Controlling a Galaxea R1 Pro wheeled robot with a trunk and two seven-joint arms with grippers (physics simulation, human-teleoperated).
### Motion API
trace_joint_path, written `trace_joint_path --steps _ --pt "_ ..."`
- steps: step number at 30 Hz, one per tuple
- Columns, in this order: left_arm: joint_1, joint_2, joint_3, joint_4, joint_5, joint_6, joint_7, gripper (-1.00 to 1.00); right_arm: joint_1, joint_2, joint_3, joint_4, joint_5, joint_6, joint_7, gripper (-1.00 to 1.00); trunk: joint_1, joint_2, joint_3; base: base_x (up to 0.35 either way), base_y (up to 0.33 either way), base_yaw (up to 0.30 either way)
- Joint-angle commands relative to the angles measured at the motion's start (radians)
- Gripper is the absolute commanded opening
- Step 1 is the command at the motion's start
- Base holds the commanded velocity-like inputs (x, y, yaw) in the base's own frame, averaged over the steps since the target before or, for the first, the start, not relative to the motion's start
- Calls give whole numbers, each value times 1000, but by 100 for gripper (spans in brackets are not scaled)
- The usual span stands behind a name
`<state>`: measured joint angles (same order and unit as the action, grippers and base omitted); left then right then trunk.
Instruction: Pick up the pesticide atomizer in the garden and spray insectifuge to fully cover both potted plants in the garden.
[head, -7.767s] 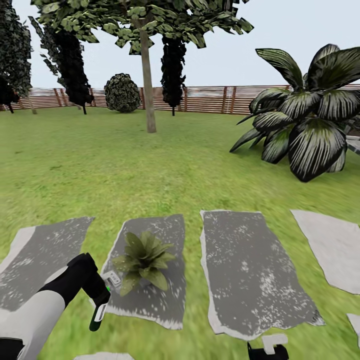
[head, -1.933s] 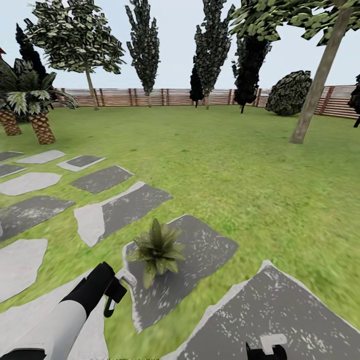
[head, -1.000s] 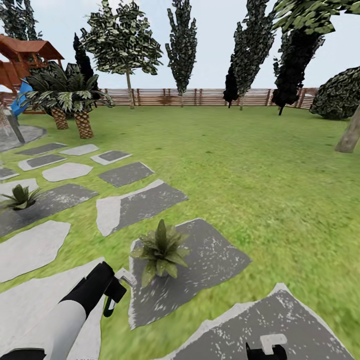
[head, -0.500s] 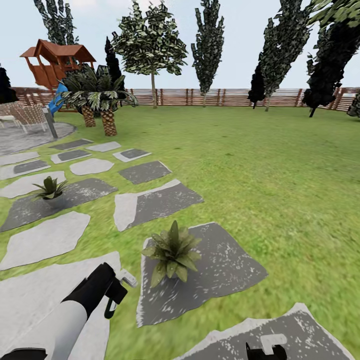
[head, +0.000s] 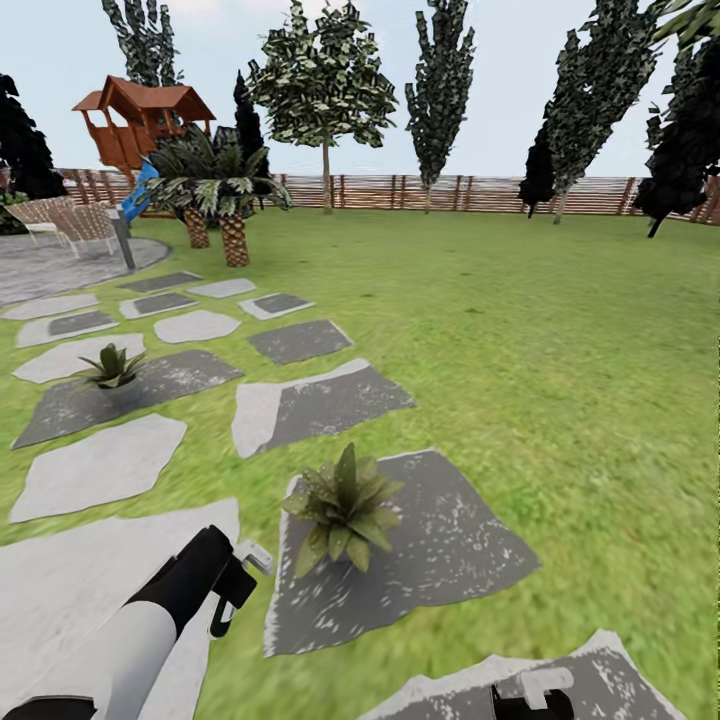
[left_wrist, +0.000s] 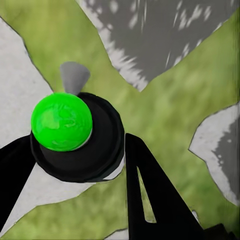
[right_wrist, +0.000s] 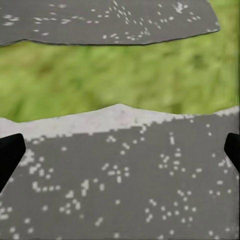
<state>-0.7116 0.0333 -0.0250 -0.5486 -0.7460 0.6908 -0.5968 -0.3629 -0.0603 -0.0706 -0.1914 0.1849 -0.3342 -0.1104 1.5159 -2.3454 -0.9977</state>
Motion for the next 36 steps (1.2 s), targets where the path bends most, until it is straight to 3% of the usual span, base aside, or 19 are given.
trace_joint_path --steps 1,16,28,35,36 --pt "-1 0 -2 -3 -8 3 -9 -100 -1 0 -8 1 10 -3 -2 100 0 -1 -1 87 -263 1" --pt "0 2 0 -12 -6 4 -9 -100 -1 0 -6 1 11 -3 -2 100 0 -1 -1 87 -254 196" --pt "0 2 -1 -1 -4 3 -9 -100 -1 0 -6 1 11 -3 -2 100 0 -1 -1 3 -15 267" --pt "0 -1 -2 1 -2 5 -20 -100 -1 0 -8 1 10 -3 -2 100 0 -1 -1 0 0 39" --pt "-1 -10 -2 1 -2 5 -21 -100 -1 0 -8 1 10 -3 -2 100 0 -1 -1 0 0 2"
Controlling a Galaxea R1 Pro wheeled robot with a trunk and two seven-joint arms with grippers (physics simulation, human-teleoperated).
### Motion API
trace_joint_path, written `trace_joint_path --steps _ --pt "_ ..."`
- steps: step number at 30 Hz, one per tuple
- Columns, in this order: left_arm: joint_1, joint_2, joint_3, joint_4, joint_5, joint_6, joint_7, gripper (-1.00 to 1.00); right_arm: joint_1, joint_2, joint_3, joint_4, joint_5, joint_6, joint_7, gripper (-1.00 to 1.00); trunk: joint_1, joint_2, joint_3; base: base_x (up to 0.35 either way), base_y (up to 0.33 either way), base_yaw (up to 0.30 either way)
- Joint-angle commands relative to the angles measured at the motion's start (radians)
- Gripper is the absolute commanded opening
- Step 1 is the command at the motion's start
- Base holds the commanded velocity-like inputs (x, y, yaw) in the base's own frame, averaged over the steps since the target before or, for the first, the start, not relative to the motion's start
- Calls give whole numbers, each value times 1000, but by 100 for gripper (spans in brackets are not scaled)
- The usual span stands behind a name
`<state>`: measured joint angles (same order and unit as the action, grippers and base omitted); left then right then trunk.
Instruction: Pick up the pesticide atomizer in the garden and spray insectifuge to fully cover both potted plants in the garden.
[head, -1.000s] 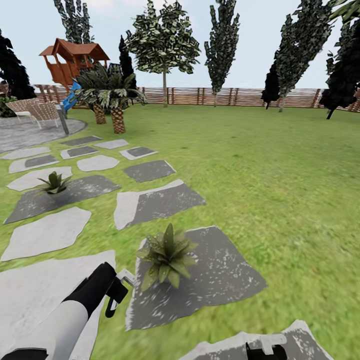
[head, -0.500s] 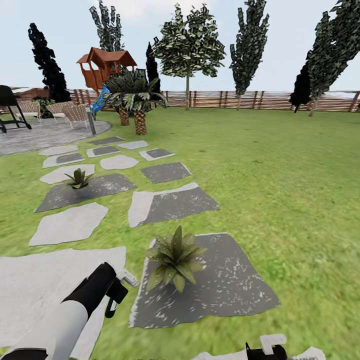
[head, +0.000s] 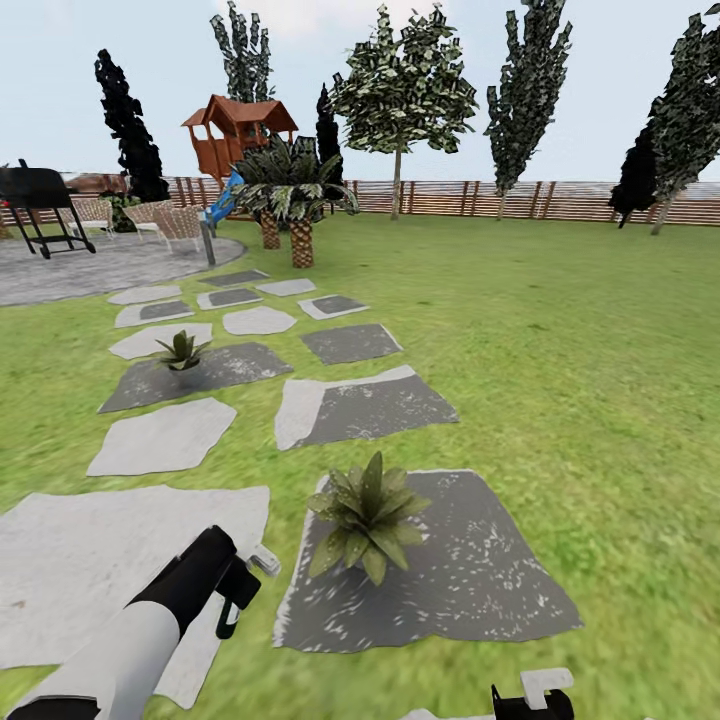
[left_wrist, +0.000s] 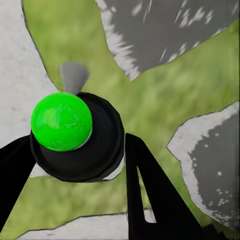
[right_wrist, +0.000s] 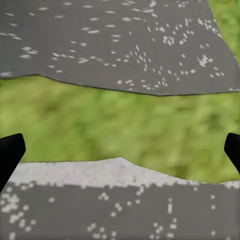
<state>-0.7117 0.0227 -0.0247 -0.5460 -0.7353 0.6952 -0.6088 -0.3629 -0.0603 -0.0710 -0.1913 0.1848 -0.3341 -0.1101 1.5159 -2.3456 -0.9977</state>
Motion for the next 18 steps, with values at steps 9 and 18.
trace_joint_path --steps 9,18 --pt "0 -21 -4 1 -16 -3 -7 -100 -1 0 -7 1 10 -3 -2 100 0 0 -1 84 0 0" --pt "0 -23 -4 1 -16 -2 -5 -100 -1 1 -6 1 10 -3 -2 100 0 0 -2 197 21 50"
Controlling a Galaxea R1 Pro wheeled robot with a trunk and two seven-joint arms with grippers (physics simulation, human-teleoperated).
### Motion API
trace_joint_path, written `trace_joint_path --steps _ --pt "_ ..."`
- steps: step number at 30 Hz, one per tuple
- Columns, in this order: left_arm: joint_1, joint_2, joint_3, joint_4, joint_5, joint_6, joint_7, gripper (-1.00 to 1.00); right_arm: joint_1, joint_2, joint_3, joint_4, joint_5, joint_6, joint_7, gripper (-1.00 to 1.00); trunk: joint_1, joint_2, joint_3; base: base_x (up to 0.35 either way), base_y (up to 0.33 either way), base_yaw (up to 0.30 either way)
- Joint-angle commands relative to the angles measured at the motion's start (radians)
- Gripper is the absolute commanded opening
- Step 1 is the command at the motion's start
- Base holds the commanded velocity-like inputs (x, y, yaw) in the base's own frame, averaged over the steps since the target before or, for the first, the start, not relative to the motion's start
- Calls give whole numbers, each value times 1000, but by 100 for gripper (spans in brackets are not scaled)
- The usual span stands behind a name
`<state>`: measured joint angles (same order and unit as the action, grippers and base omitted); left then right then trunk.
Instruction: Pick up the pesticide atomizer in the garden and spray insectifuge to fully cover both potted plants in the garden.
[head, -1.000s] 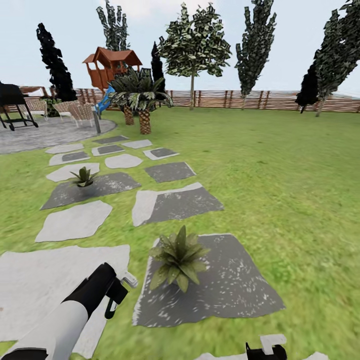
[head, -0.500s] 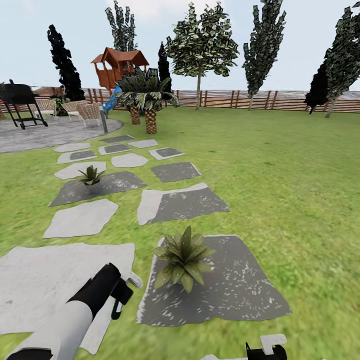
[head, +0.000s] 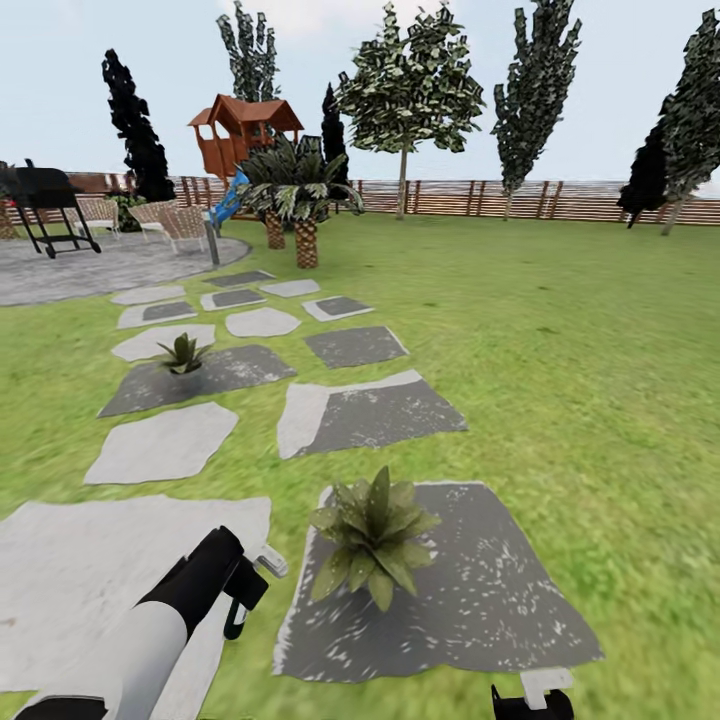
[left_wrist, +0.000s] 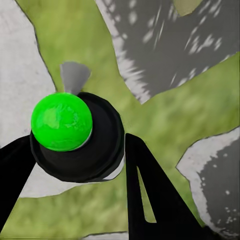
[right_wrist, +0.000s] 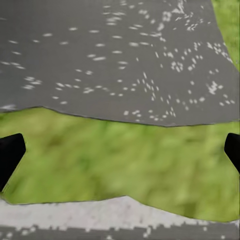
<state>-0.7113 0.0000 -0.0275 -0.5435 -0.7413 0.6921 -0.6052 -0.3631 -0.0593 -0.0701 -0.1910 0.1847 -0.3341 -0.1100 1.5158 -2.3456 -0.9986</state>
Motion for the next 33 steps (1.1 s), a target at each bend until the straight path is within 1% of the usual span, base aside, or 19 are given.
trace_joint_path --steps 1,6,9,11,12,15,16,19,21,23,27,29,33 --pt "0 0 -2 -2 -10 1 -9 -100 0 0 -7 1 10 -3 -2 100 0 0 -1 22 6 214" --pt "-1 1 4 -3 -5 3 -14 -100 0 -1 -8 -1 10 -4 -2 100 0 0 -3 5 2 244" --pt "-2 2 8 -14 -2 19 -20 -100 0 -1 -8 -1 10 -4 -3 100 0 0 -4 0 0 252" --pt "-2 5 8 -11 0 35 -50 -100 0 -1 -8 0 10 -5 -3 100 0 0 -4 0 0 225" --pt "-2 7 8 -9 -1 41 -85 -100 0 -2 -8 0 10 -5 -3 100 0 0 -4 0 0 124" --pt "-2 9 6 -7 -3 44 -147 -100 0 -3 -8 0 10 -5 -4 100 0 0 -4 0 0 52" --pt "-2 7 6 -5 -3 46 -158 -100 0 -6 -8 0 10 -5 -4 100 0 0 -4 0 0 11" --pt "-2 3 -3 -3 -10 55 -163 -100 0 -9 -9 -1 10 -5 -4 100 0 0 -4 0 0 5" --pt "-2 3 -17 -3 -24 73 -165 -100 0 -11 -9 -1 10 -5 -4 100 0 0 -4 0 0 1" --pt "-2 4 -22 -2 -30 79 -165 -100 0 -11 -8 -1 11 -4 -4 100 0 0 -4 0 0 0" --pt "-2 6 -47 -2 -95 154 -166 -100 0 -14 -8 -1 12 -3 -2 100 0 0 -4 0 0 0" --pt "-2 5 -53 -2 -119 184 -168 -100 0 -14 -8 -1 12 -4 -3 100 0 0 -4 0 0 0" --pt "-2 2 -53 -5 -123 189 -170 -100 0 -14 -9 -1 10 -5 -4 100 0 0 -4 58 -44 0"
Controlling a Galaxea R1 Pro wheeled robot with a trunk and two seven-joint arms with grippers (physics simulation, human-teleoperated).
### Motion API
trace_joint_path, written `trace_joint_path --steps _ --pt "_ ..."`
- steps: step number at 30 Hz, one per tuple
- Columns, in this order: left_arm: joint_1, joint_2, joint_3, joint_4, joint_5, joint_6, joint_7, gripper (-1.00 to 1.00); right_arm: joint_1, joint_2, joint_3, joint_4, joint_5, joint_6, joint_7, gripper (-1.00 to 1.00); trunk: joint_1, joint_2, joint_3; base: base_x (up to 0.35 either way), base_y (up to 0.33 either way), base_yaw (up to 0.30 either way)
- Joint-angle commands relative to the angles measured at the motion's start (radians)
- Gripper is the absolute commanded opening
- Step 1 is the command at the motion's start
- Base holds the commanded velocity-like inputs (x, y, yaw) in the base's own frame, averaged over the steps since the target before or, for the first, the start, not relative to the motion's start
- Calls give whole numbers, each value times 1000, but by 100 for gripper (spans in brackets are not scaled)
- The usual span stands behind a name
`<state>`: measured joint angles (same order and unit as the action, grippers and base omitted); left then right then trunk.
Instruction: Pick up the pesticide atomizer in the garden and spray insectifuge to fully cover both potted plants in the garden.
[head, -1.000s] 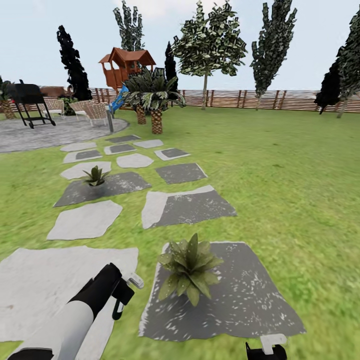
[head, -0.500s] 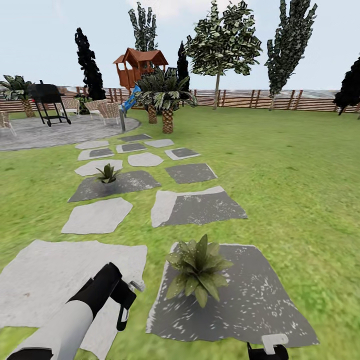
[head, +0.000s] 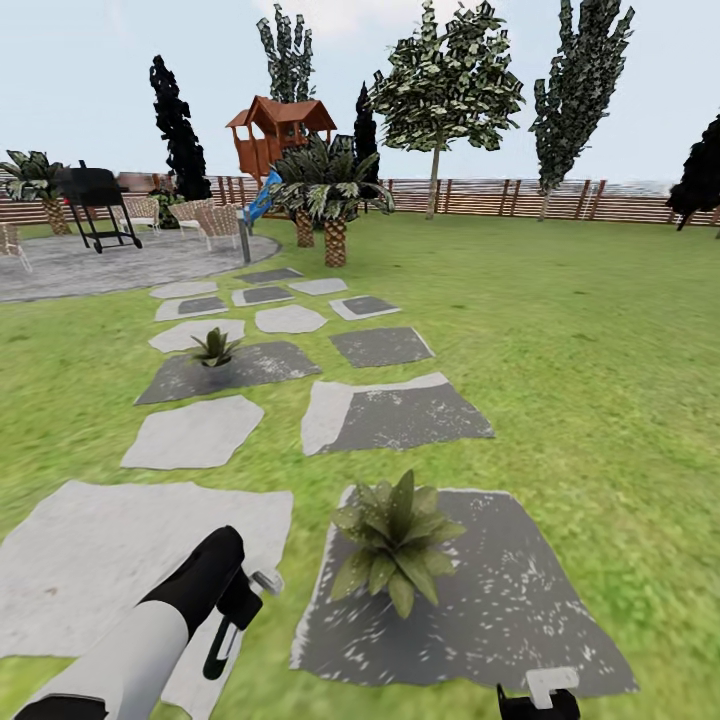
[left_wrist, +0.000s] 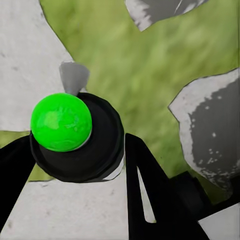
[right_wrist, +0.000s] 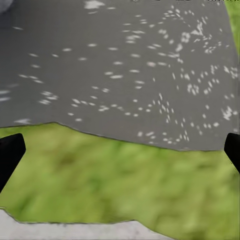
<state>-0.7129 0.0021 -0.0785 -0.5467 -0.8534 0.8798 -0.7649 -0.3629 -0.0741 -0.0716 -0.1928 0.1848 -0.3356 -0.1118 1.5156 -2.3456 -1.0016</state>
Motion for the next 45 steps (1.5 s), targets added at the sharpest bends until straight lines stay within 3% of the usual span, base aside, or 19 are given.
trace_joint_path --steps 1,10,17,26,28,30,33,34,37,40,45 --pt "0 0 -1 -2 -11 1 -11 -100 -1 0 -8 1 10 -3 -2 100 0 0 -1 136 -115 0" --pt "0 -3 8 -11 -6 1 -12 -100 -1 0 -8 0 10 -3 -3 100 0 0 -1 153 -187 0" --pt "0 -19 8 -13 -6 2 -13 -100 -1 0 -8 0 10 -3 -3 100 0 0 -1 -182 -207 0" --pt "-3 -22 9 -17 -4 5 -13 -100 -1 0 -7 0 10 -3 -3 100 0 0 -1 -132 -102 73" --pt "-8 -21 8 -17 10 6 -15 -100 -1 0 -7 0 10 -3 -3 100 0 0 -1 -5 -3 253" --pt "-15 -14 5 -16 47 7 -57 -100 -1 0 -7 0 10 -3 -3 100 0 0 -1 -1 -1 214" --pt "-21 -6 0 -16 52 7 -155 -100 -1 0 -7 0 10 -3 -2 100 0 0 -1 0 0 68" --pt "-36 -3 -2 -16 48 7 -187 -100 -1 0 -7 0 10 -3 -2 100 0 0 -1 0 0 15" --pt "-57 -2 -4 -8 21 7 -205 -100 -1 0 -7 0 10 -3 -2 100 0 0 -1 0 0 5" --pt "-60 -3 -4 -2 -40 7 -210 -100 -1 0 -7 1 10 -3 -2 100 0 0 -1 14 0 1" --pt "-54 -3 -7 1 -67 7 -212 -100 -1 3 -5 1 10 -3 -2 100 0 0 -1 235 0 0"
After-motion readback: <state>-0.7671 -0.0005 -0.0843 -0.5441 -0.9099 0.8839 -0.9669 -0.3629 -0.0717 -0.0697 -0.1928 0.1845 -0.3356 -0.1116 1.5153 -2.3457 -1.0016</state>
